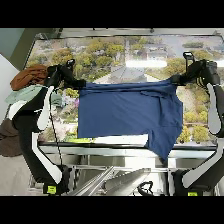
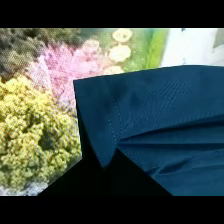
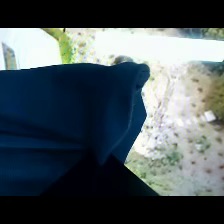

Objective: Fold the shirts.

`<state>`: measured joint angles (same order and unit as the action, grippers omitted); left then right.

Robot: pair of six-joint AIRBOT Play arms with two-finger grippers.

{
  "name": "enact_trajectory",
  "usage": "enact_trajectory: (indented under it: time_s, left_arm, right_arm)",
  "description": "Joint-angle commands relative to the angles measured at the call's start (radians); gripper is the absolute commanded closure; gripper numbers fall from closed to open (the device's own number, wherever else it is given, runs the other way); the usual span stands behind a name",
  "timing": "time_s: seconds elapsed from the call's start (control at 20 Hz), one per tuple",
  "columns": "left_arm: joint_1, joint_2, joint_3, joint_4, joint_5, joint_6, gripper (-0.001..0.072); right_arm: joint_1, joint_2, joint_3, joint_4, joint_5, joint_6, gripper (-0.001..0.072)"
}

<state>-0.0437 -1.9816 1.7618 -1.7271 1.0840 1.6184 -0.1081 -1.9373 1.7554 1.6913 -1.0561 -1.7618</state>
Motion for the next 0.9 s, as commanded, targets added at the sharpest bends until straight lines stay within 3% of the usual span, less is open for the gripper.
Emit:
enact_trajectory:
  time_s: [0.0,0.25,0.3,0.35,0.4,0.55,0.7,0.85]
  left_arm:
    - [-0.005,-0.019,0.011,0.032,0.003,-0.007,0.0696]
    - [-0.048,-0.030,0.070,0.026,-0.013,-0.004,0.0695]
    - [-0.055,-0.030,0.078,0.026,-0.015,-0.004,0.0571]
    - [-0.056,-0.029,0.079,0.025,-0.013,-0.004,0.0283]
    - [-0.056,-0.029,0.079,0.025,0.003,-0.004,0.0028]
    - [-0.046,-0.029,0.166,0.025,0.190,-0.005,0.0003]
    - [0.002,-0.012,0.311,0.025,0.495,-0.043,0.0003]
    - [0.039,0.125,0.050,0.024,0.595,-0.051,0.0003]
  right_arm:
    - [0.023,-0.013,-0.002,-0.075,0.005,0.065,0.0693]
    - [0.043,-0.014,-0.002,-0.072,-0.002,0.106,0.0664]
    - [0.042,-0.014,-0.002,-0.072,-0.002,0.128,0.0477]
    - [0.041,-0.014,-0.002,-0.075,-0.002,0.144,0.0307]
    - [0.039,-0.013,0.001,-0.075,-0.015,0.145,0.0237]
    - [0.026,0.020,0.045,-0.104,-0.110,0.190,0.0224]
    - [-0.023,0.126,0.055,-0.093,-0.183,0.182,0.0224]
    - [-0.108,0.225,-0.051,-0.021,-0.298,0.135,0.0224]
